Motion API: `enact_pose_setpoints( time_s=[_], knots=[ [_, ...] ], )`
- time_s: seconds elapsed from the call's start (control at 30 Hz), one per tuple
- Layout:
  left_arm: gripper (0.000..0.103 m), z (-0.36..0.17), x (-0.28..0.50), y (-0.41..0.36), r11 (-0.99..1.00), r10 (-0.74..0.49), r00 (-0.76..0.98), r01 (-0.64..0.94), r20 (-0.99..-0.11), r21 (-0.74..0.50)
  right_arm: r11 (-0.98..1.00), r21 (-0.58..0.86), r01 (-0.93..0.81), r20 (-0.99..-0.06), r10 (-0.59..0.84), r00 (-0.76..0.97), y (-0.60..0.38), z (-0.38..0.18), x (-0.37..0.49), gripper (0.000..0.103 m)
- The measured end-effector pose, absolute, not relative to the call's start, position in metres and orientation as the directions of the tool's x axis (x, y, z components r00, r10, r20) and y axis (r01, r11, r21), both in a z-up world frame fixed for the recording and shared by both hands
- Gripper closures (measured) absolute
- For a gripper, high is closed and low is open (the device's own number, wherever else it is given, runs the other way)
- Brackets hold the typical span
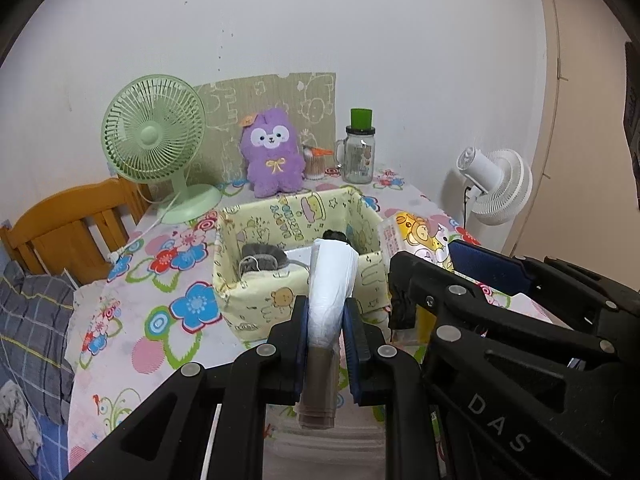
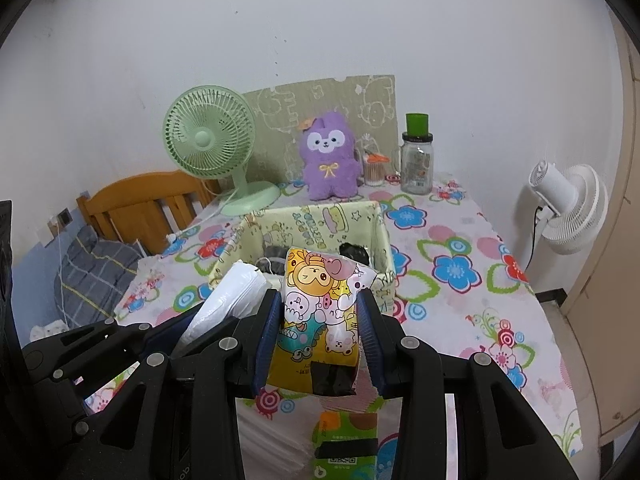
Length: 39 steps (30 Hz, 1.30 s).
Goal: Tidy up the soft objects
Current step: 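Lift the pouch and white towel and carry them toward the fabric box, then carry the cartoon pouch and white towel over the fabric box opening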
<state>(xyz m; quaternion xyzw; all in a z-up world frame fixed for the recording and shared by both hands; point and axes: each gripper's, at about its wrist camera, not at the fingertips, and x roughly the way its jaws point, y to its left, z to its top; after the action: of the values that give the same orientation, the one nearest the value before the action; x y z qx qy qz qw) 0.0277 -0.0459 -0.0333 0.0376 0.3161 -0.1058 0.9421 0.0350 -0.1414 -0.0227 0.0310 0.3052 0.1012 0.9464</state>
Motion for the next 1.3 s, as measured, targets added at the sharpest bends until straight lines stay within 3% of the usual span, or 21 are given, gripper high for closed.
enact_pose_setpoints(
  time_s=[1.3],
  knots=[
    [0.088, -0.012, 0.084, -0.036, 0.977, -0.17, 0.794, 0.214, -0.583, 0.007, 0.98, 0.098, -0.173, -0.555, 0.199, 0.808, -0.133, 0.0, 0.096, 0.061]
  ],
)
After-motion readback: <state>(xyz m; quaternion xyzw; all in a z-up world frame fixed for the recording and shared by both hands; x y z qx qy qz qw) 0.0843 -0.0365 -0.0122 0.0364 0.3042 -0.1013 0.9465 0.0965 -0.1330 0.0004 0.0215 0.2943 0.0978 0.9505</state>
